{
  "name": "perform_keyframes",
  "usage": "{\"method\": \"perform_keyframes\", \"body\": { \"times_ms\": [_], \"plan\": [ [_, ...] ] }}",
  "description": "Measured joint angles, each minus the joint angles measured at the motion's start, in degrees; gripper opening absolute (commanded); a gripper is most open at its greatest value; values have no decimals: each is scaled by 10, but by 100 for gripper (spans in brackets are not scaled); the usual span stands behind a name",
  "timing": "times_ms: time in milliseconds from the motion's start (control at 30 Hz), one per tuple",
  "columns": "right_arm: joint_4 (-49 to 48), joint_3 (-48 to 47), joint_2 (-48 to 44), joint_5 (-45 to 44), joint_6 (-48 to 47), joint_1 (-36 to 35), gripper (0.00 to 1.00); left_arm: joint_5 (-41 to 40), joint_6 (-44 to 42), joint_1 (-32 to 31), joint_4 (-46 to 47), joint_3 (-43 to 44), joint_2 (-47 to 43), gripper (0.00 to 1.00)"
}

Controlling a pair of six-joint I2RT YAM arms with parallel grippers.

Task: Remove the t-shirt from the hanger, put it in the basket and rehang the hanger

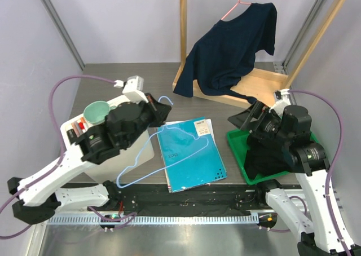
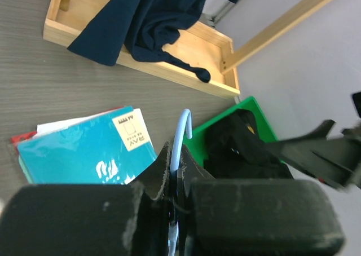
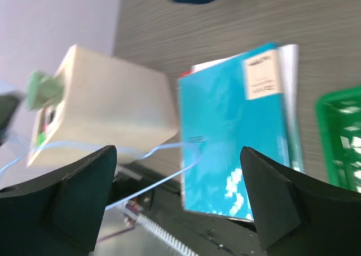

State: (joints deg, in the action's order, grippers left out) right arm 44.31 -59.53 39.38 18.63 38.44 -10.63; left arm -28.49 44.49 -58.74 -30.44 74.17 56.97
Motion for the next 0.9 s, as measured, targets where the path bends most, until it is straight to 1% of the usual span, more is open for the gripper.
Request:
{"method": "perform_keyframes", "body": {
  "times_ms": [67,167,267,367,433,533,633,767,867,900],
  "plan": [
    [-39,0,5,63,9,0,93,-14,-2,0,31,-2,33,0],
    [-114,7,10,139,45,-7,93,-33,-6,0,83,-5,80,0],
    [-161,12,17,172,70,-35,93,-51,-15,0,148,-5,134,0],
    [-198,12,47,197,89,-75,91,-72,-29,-2,208,2,195,0],
    [-203,11,68,202,92,-93,85,-83,-36,-3,233,12,228,0],
    [-202,9,96,195,94,-115,79,-111,-51,-14,286,28,273,0],
    [-194,9,105,188,98,-121,69,-142,-66,-30,337,32,294,0],
    [-210,11,95,190,117,-127,66,-179,-89,-51,396,53,315,0],
    [-216,14,90,190,123,-132,62,-205,-106,-63,433,69,328,0],
    [-217,15,90,190,124,-134,58,-214,-110,-66,441,74,332,0]
  ]
}}
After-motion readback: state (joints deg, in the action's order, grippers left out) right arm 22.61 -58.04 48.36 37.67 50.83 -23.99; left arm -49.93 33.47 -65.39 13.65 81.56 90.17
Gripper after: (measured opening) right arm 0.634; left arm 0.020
